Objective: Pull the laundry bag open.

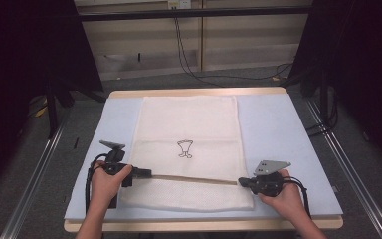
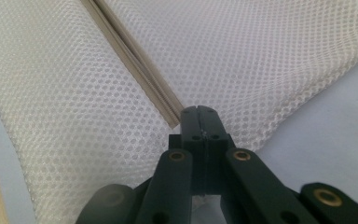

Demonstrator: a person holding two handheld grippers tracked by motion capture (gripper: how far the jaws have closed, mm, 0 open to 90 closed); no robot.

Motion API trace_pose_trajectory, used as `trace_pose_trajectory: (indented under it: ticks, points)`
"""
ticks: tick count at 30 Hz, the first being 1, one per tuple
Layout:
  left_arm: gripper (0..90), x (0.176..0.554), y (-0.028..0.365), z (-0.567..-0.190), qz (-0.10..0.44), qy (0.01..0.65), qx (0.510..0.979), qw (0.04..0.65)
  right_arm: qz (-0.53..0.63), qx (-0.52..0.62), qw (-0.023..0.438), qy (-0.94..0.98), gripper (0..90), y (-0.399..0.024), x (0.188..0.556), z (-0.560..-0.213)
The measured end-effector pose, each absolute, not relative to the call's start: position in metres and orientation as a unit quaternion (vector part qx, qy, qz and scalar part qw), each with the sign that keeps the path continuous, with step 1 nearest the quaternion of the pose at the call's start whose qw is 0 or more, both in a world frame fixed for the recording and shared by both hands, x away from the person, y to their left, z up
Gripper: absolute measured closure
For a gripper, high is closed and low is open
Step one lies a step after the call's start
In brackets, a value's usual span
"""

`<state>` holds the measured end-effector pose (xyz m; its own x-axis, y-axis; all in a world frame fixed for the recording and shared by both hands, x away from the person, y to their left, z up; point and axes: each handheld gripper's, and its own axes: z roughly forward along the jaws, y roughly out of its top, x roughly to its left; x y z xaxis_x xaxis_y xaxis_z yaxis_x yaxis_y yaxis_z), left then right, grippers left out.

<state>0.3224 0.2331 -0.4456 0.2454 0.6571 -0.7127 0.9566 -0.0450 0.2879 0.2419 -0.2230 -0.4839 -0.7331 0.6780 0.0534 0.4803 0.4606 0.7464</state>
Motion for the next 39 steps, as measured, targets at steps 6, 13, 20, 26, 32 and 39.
trace_pose_trajectory:
  ticks: [6,13,20,26,32,39]
  points:
    - [87.3,0.322,0.245,-0.447,-0.207,0.589,0.683,0.379,0.391,0.342,0.125,0.845,90.0,-0.223,0.242,-0.484]
    - [87.3,0.32,0.259,-0.447,-0.195,0.596,0.676,0.387,0.391,0.345,0.122,0.845,90.0,-0.224,0.242,-0.484]
    - [87.3,0.32,0.268,-0.447,-0.186,0.605,0.672,0.384,0.392,0.345,0.121,0.844,90.0,-0.224,0.243,-0.484]
    - [87.1,0.32,0.284,-0.45,-0.184,0.621,0.657,0.386,0.392,0.344,0.12,0.845,90.0,-0.224,0.243,-0.484]
    - [87.2,0.319,0.299,-0.451,-0.179,0.63,0.649,0.388,0.392,0.344,0.12,0.845,90.0,-0.224,0.243,-0.484]
    - [87.3,0.319,0.32,-0.455,-0.175,0.65,0.635,0.379,0.391,0.345,0.122,0.845,90.0,-0.224,0.243,-0.484]
